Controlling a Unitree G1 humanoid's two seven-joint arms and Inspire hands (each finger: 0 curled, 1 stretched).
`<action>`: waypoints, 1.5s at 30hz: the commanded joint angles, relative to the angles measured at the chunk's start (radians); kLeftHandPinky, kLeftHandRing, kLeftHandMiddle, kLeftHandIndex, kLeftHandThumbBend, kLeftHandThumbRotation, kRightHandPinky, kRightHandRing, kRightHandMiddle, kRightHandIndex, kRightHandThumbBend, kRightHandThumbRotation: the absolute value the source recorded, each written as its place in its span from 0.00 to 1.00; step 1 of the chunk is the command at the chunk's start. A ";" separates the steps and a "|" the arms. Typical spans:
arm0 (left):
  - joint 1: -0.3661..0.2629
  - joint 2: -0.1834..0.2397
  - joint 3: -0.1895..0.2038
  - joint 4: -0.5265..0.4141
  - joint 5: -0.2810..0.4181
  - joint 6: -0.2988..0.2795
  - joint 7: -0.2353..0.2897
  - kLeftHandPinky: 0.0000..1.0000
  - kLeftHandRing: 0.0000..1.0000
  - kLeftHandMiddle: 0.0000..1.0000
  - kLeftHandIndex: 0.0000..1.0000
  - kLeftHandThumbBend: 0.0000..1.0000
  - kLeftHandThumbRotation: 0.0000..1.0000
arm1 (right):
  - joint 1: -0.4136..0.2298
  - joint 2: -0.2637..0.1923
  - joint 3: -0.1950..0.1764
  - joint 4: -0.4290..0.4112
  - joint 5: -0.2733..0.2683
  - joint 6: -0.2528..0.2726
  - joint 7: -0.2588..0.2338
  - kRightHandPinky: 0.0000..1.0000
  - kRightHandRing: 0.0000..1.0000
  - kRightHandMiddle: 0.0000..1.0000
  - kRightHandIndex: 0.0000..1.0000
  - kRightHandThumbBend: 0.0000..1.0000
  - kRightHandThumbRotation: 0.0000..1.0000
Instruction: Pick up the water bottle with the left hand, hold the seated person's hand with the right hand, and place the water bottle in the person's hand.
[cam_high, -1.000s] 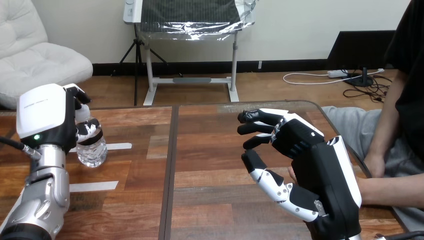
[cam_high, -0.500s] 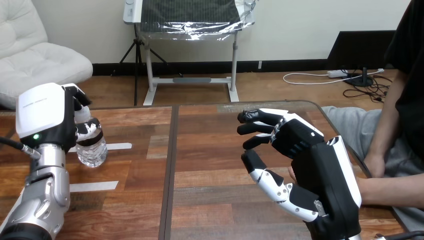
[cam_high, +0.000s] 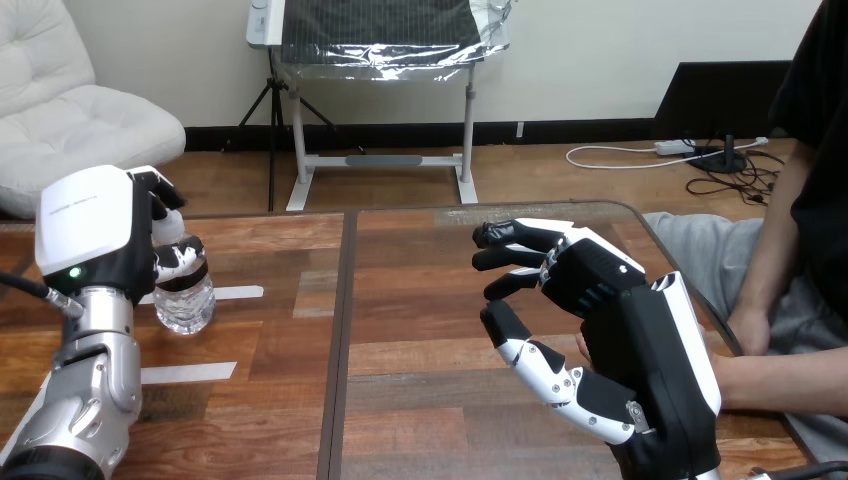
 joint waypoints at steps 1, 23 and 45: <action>0.008 -0.006 -0.024 -0.007 0.001 0.003 -0.014 0.44 0.53 0.59 0.60 0.65 0.00 | -0.052 0.013 -0.006 -0.032 0.007 -0.008 -0.002 0.54 0.66 0.72 0.66 0.44 0.00; 0.011 -0.001 -0.032 -0.014 0.014 0.018 -0.020 0.64 0.73 0.78 0.78 0.61 0.04 | -0.055 0.010 -0.008 -0.029 0.005 -0.013 0.001 0.54 0.66 0.71 0.66 0.43 0.00; 0.007 -0.003 -0.037 -0.013 0.004 0.054 -0.040 0.76 0.85 0.90 0.88 0.59 0.14 | -0.049 0.009 -0.010 -0.031 0.009 -0.009 0.001 0.53 0.65 0.71 0.66 0.44 0.00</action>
